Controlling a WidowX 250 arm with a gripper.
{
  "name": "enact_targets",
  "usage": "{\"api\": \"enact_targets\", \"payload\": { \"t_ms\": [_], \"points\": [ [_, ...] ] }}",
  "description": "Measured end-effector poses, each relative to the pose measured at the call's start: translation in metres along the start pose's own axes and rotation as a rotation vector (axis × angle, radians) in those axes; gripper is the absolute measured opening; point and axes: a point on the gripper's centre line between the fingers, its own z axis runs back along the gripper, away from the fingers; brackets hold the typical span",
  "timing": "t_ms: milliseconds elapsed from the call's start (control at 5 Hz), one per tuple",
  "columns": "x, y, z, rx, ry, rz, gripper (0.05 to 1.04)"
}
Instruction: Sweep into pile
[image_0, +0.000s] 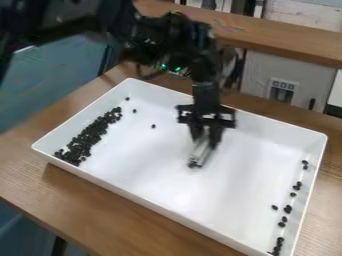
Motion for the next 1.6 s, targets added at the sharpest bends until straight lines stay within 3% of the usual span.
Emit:
{"api": "enact_targets", "payload": {
  "t_ms": [400,800,1000,1200,1400,1600],
  "points": [
    [0.003,0.082,0.012,0.000,-0.015,0.204,0.390],
    [-0.017,0.106,0.016,0.010,-0.020,0.297,0.390],
    [-0.032,0.102,0.037,0.046,-0.043,0.310,0.390],
    [-0.034,0.074,0.060,0.044,-0.097,0.230,0.390],
    [-0.030,0.022,0.056,0.022,-0.098,0.081,0.390],
    [-0.022,-0.022,0.040,0.063,-0.093,-0.039,0.390]
  ]
}}
